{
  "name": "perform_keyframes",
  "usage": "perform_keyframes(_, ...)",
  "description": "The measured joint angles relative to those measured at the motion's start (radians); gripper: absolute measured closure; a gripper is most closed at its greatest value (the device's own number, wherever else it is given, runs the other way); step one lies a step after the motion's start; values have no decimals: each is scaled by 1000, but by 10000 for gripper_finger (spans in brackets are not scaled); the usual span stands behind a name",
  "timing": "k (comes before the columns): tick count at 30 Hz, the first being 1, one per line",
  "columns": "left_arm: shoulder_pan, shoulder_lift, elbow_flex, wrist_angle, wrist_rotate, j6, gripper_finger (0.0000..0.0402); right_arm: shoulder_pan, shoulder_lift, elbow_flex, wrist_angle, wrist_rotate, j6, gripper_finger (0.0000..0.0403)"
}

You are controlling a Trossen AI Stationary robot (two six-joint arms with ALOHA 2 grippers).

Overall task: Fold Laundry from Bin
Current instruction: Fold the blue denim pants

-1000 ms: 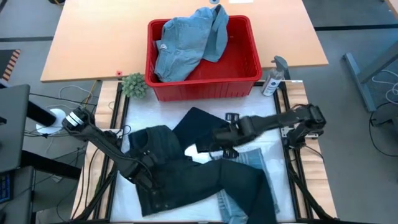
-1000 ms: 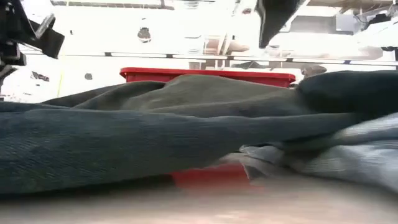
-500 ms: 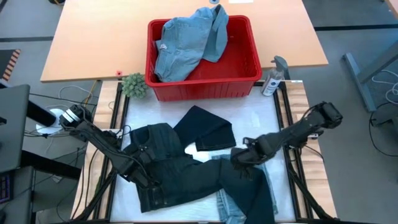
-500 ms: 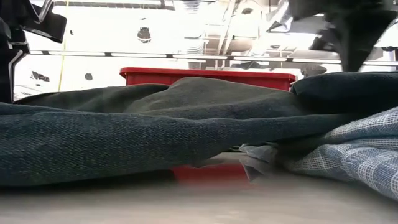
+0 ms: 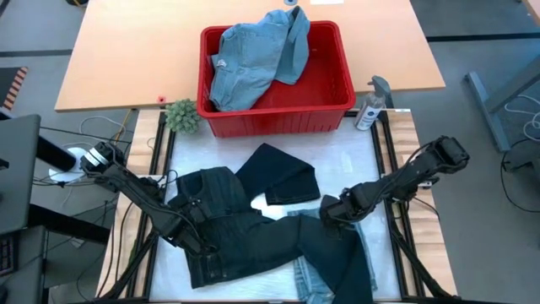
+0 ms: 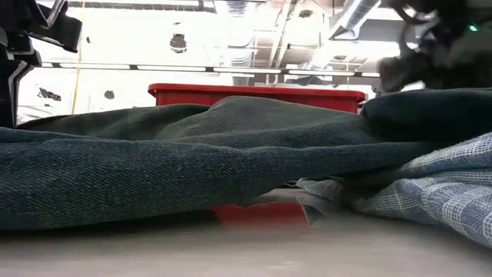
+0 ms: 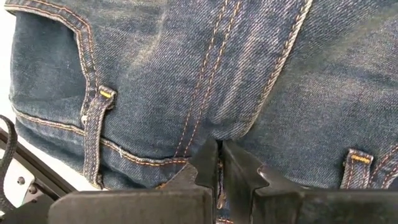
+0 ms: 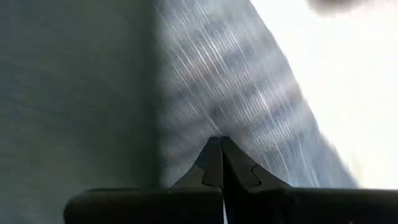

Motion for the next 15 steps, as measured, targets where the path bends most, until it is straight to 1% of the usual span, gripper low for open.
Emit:
perform_keyframes(3, -5, 0, 0, -3, 5, 10, 398, 2, 0, -28, -108, -63, 86, 388)
perform_keyframes(7, -10, 0, 1, -14, 15, 45, 398, 39, 0, -28, -274, -79, 151, 388)
perform_keyframes(11, -16, 0, 2, -91, 42, 63, 398, 88, 0, -28, -457, -148, 202, 388)
perform_keyframes(13, -23, 0, 2, -119, 41, 62, 398, 121, 0, -26, -491, -157, 209, 388)
perform_keyframes(15, -32, -4, 2, -112, 35, 61, 398, 154, -10, 1, -492, -142, 229, 388)
